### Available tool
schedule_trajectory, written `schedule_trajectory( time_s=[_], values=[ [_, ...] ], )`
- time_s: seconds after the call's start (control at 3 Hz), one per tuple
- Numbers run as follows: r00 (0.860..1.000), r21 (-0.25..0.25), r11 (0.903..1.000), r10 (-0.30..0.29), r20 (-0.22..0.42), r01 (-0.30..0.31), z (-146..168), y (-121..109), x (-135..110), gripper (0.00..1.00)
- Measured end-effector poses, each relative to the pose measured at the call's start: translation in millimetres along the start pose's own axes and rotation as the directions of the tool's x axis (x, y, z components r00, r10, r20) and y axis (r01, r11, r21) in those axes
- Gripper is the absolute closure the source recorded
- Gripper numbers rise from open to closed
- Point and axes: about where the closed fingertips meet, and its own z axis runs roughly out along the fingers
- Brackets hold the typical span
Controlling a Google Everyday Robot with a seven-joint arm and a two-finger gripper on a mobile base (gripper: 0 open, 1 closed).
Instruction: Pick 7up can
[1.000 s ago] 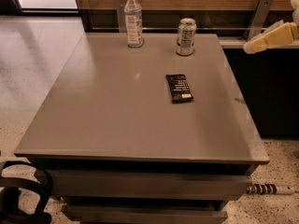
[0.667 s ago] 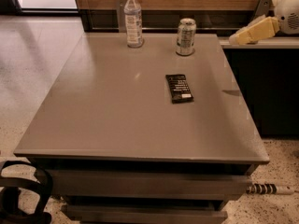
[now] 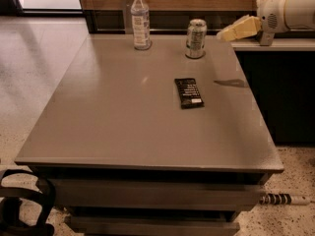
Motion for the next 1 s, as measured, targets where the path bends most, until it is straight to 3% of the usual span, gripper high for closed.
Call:
schedule_trajectory(
  time_s=[0.33,1.0],
  values=[
    [0.996,-0.048,0.9981,0.044,0.082,-0.040,48.7,-9.4,1.9,0.00],
    [0.981,-0.129,0.9839,0.140,0.132,-0.123,106.9,-6.3,18.5,0.00]
  ],
)
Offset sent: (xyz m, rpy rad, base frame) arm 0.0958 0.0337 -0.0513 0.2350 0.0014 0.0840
